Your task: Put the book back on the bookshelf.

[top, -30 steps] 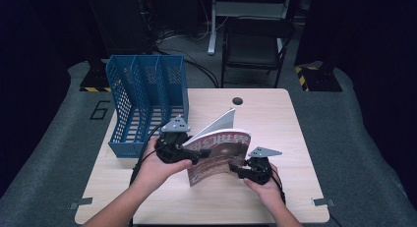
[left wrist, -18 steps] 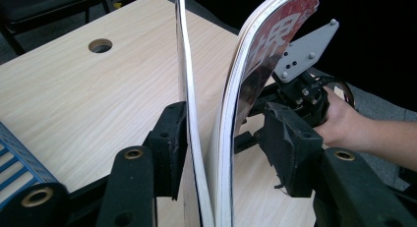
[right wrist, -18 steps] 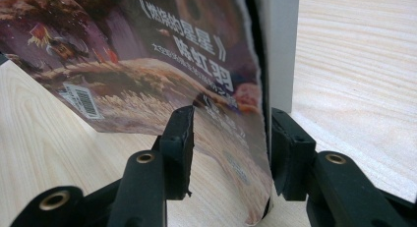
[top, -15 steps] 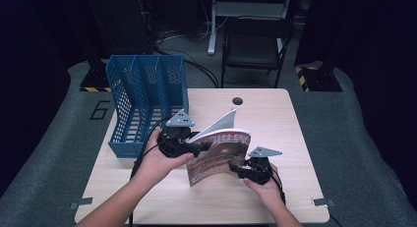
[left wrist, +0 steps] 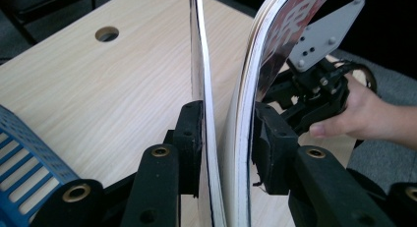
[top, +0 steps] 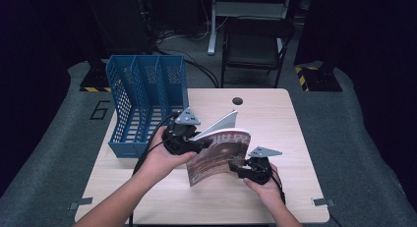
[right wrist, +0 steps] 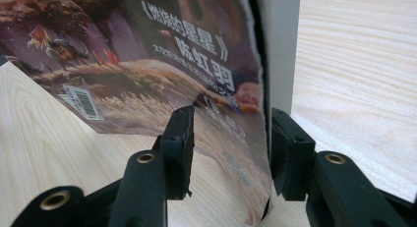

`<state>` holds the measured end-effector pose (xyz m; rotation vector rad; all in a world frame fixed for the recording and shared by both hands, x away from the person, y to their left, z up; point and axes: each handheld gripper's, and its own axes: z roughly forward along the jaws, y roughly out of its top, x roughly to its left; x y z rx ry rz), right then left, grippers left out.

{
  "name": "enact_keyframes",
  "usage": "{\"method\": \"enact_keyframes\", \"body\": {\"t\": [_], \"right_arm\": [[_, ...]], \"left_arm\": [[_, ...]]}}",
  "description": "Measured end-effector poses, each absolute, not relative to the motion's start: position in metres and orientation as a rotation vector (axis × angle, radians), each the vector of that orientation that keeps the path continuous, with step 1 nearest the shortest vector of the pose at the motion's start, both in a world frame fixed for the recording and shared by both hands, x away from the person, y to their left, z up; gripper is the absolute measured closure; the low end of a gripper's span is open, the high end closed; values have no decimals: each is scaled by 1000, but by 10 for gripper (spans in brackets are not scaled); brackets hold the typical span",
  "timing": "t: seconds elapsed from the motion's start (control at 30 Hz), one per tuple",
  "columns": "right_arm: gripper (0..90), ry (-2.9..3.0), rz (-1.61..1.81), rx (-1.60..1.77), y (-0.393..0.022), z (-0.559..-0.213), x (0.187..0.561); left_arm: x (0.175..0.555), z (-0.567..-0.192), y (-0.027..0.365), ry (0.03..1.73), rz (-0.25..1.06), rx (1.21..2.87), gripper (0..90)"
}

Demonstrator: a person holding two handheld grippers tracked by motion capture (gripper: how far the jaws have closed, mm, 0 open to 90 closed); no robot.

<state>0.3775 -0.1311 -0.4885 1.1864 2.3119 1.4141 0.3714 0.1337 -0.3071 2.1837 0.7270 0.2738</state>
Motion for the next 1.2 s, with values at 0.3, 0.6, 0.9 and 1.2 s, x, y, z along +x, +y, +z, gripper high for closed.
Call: {"method": "enact_keyframes", "body": {"t": [0.3,0.6,0.9,1.2], "right_arm": [[574,2311,1417,1185,-131,-488,377],[572,2309,1413,1189,-131,-489,378],[572,2304,1417,1187,-131,-489,378],[581,2305,1424,1204,-131,-488,378]], "left_arm": [[374,-308,131,714,318,2249,689],[378,-311,125,699,281,2250,718],[380,-307,124,686,264,2238,786],[383,-301,118,673,244,2248,784]]}}
